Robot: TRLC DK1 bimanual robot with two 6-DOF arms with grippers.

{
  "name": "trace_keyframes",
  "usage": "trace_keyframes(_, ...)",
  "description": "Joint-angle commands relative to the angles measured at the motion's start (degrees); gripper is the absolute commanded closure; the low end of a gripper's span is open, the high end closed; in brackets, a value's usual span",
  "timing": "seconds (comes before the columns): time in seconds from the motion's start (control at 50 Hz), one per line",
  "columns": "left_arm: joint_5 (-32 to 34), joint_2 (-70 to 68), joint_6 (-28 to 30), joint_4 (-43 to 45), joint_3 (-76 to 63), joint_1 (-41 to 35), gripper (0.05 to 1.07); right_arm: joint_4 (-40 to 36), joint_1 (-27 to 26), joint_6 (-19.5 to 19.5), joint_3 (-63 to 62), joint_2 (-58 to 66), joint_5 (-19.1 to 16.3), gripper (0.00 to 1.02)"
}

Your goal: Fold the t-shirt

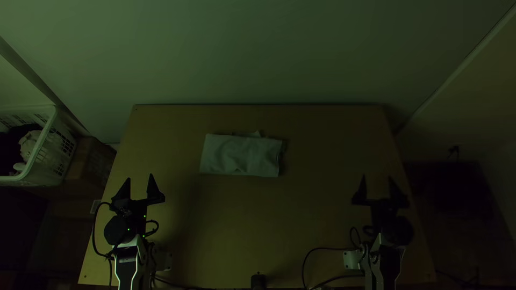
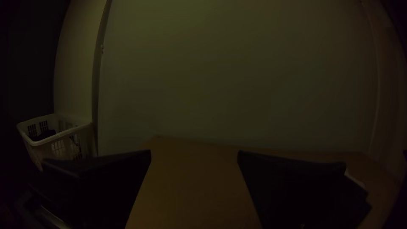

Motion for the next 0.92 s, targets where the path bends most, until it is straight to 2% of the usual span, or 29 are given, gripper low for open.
trace_keyframes(0.0, -0.33, -0.52, 2.85, -0.66, -2.7, 0.34, 0.1, -1.04, -2.83, -0.14, -0.84, -0.38, 1.6, 0.04)
trace_keyframes(0.06, 0.28, -0.25, 3.2, -1.19, -2.7, 0.61, 0.09, -2.0, -4.94, -0.41, -0.66, -0.12, 3.09, 0.04)
trace_keyframes(0.14, 0.72, -0.25, 3.2, -1.19, -2.7, 0.52, 0.09, -1.92, -6.79, -0.41, -0.66, -0.21, 3.09, 0.04)
trace_keyframes(0.9, 0.81, -0.25, 3.2, -1.19, -2.7, 0.52, 0.1, -2.0, -6.52, -0.23, -0.66, -0.21, 3.09, 0.04)
